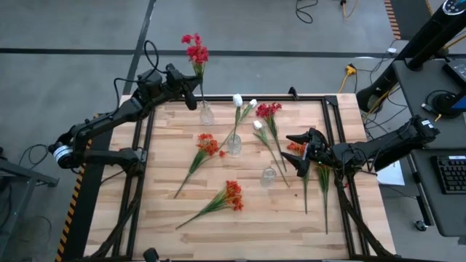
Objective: Sort flowers into vase by color
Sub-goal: Put the middle left red sprig of flower into the top left transparent glass vase, then put the middle right orange sprig flower into the bottom right transparent glass vase
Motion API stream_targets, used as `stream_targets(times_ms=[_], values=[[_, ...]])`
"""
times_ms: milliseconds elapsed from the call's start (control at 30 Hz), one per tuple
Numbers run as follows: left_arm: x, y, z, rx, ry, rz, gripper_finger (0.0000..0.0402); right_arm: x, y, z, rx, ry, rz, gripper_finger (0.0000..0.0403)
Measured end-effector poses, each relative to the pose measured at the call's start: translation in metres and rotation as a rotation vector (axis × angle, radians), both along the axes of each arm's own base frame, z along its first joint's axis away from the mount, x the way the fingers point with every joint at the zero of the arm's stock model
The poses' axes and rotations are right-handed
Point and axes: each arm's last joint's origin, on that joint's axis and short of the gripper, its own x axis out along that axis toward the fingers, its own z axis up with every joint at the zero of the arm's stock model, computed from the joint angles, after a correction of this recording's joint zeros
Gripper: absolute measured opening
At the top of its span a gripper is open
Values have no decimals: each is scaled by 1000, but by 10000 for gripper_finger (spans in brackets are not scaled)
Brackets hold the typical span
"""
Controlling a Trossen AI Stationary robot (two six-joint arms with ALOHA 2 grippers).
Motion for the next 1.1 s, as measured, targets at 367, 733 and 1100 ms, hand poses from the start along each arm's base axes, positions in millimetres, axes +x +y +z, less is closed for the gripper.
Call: stream_targets(times_ms=[367,733,1100], values=[[0,0,-5,-37,40,0,30,0,0,0,-3,1,0,366],[-2,-2,-10,-73,85,-1,59,0,0,0,-4,1,1,366],[-5,-5,-19,-148,166,-1,143,0,0,0,-4,1,1,366]])
